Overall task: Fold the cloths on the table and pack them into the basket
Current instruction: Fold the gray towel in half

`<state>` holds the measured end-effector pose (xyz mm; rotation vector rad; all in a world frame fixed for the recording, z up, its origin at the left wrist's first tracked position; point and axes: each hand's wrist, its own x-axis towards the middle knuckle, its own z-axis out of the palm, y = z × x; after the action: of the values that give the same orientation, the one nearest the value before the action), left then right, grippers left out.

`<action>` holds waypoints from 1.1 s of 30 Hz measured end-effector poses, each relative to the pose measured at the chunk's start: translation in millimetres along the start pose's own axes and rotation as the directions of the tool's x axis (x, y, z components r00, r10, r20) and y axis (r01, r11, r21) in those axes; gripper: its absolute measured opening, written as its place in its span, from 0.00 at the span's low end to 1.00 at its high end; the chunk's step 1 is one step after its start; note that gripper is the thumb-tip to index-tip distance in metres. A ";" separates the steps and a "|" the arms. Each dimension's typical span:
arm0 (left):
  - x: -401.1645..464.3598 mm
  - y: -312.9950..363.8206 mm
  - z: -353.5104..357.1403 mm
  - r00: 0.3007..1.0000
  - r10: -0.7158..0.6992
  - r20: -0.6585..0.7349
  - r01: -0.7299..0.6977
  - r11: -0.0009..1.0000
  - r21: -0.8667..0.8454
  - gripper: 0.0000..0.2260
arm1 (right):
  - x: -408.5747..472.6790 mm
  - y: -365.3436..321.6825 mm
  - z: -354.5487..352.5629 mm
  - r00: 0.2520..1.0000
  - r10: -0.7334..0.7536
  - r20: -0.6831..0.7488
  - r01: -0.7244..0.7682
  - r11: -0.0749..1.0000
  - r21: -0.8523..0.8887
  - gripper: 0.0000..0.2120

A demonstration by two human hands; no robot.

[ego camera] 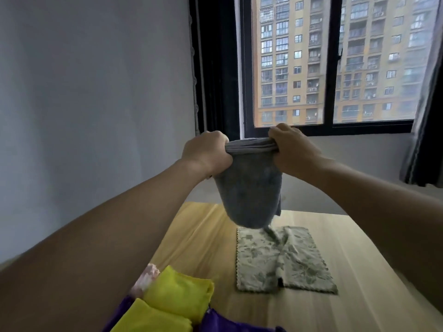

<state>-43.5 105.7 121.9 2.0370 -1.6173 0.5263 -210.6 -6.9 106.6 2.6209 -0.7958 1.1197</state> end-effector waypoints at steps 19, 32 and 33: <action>-82.7 -24.5 176.5 0.629 0.112 0.770 0.215 0.926 -0.311 0.06 | -122.6 46.9 112.0 0.320 0.258 0.912 -0.519 0.853 -0.059 0.15; -24.5 -46.7 307.5 0.629 -0.200 0.751 0.332 0.943 -0.027 0.16 | -117.3 103.6 237.6 0.461 0.405 0.789 -0.659 0.752 -0.001 0.18; -21.0 -49.2 309.3 0.628 -0.186 0.756 0.307 0.951 -0.021 0.11 | -115.3 105.9 241.4 0.452 0.395 0.800 -0.672 0.740 0.014 0.18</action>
<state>-0.1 -50.4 -146.9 2.4611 -1.6459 -0.6326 -185.3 -136.9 -148.9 3.2431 -1.8930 0.0894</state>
